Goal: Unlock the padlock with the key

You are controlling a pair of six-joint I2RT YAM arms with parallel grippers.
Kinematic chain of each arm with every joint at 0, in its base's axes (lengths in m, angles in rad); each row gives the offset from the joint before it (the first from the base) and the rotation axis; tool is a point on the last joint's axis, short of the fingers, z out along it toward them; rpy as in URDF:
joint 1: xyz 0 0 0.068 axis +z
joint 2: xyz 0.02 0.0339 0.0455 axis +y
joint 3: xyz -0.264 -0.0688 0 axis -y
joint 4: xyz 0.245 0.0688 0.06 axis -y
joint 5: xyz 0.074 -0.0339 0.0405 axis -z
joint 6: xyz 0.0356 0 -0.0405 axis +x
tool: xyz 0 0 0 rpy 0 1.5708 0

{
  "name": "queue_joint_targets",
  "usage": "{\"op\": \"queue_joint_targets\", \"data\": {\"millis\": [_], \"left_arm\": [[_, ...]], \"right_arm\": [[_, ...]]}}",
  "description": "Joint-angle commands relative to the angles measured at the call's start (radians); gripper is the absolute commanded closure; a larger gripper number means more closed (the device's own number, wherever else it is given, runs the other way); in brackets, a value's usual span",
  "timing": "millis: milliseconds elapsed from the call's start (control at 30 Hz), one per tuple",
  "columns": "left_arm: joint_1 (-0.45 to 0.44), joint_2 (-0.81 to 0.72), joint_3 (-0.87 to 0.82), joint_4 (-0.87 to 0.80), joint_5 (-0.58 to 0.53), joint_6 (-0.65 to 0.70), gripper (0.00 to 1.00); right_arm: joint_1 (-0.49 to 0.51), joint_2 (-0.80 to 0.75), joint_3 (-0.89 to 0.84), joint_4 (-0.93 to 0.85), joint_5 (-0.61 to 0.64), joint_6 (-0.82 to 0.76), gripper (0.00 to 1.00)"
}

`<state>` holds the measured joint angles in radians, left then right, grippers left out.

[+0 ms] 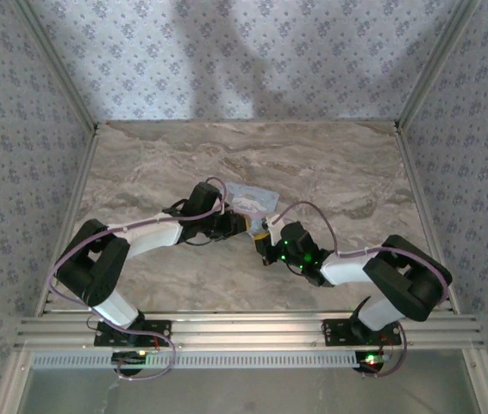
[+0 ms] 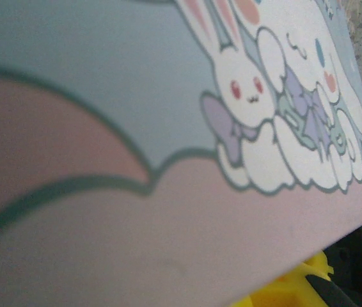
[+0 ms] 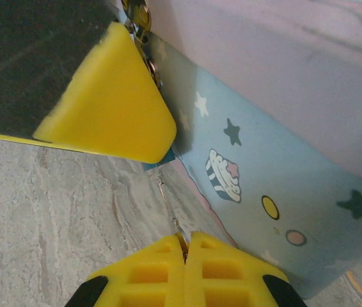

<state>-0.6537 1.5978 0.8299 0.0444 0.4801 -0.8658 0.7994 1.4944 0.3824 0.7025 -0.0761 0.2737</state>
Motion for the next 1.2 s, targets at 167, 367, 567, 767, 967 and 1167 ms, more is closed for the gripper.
{"op": "queue_joint_targets", "data": {"millis": [167, 367, 567, 767, 967, 1167], "left_arm": [[0.002, -0.028, 0.034, 0.012, 0.037, -0.008, 0.85], [0.002, -0.029, 0.035, 0.014, 0.041, -0.011, 0.85], [-0.001, -0.029, 0.040, 0.012, 0.042, -0.011, 0.85], [-0.007, -0.027, 0.043, 0.011, 0.043, -0.012, 0.85], [-0.009, -0.024, 0.046, 0.009, 0.044, -0.013, 0.85], [-0.012, -0.022, 0.047, 0.012, 0.044, -0.016, 0.85]], "right_arm": [[-0.008, 0.020, 0.029, 0.038, -0.030, 0.013, 1.00], [-0.013, 0.024, 0.030, 0.048, -0.031, 0.015, 1.00], [-0.018, 0.026, 0.028, 0.057, -0.027, 0.016, 1.00], [-0.022, 0.029, 0.035, 0.058, -0.021, 0.015, 1.00], [-0.026, 0.029, 0.036, 0.074, -0.021, 0.015, 1.00], [-0.029, 0.032, 0.041, 0.086, -0.014, 0.006, 1.00]]}}
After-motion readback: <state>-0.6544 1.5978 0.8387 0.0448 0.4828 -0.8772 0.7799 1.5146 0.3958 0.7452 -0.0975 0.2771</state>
